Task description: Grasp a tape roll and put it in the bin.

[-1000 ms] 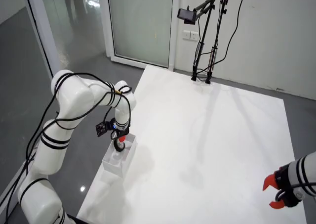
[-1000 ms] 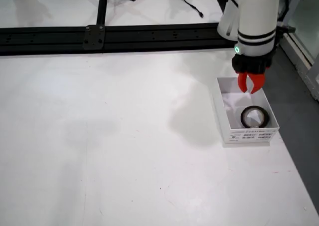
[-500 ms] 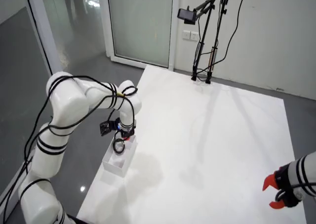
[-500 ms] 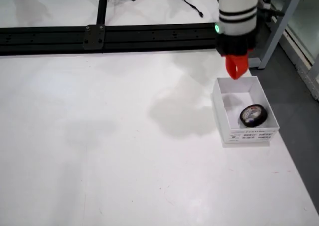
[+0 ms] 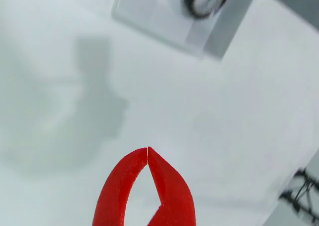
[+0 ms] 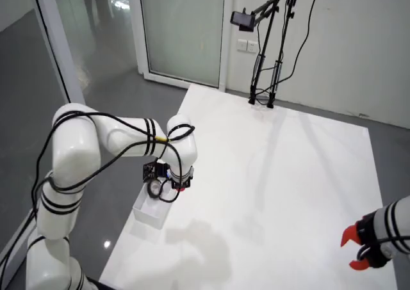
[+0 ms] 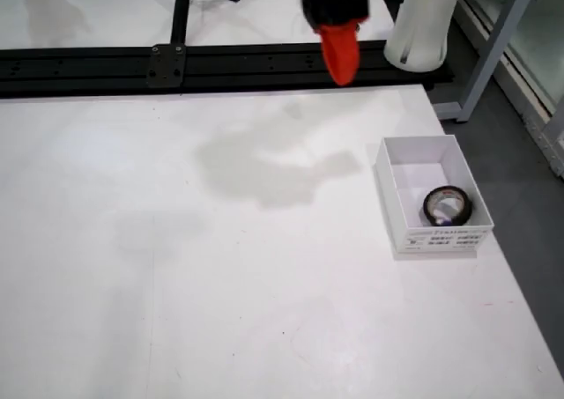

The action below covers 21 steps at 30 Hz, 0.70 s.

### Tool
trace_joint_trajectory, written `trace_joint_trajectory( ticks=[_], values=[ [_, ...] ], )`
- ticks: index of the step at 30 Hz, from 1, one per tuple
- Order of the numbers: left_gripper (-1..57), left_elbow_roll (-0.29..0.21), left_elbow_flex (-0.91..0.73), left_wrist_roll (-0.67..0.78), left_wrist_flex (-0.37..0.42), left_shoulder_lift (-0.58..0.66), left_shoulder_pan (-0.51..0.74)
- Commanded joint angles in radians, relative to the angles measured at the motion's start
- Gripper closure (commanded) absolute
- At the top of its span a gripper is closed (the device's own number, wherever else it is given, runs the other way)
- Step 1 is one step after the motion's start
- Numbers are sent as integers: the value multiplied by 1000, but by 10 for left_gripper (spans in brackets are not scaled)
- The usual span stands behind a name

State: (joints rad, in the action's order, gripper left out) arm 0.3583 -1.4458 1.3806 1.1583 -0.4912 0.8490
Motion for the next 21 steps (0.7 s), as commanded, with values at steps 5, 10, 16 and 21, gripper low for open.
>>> trace_joint_trajectory(
  ticks=[5, 10, 16, 21],
  values=[
    [570, 2, 340, 29, 72, -83, 466],
    [562, -4, 390, 29, 72, -89, 524],
    [537, -24, 418, 28, 70, -76, 565],
    [537, -79, 421, 26, 70, -63, 585]
  ],
)
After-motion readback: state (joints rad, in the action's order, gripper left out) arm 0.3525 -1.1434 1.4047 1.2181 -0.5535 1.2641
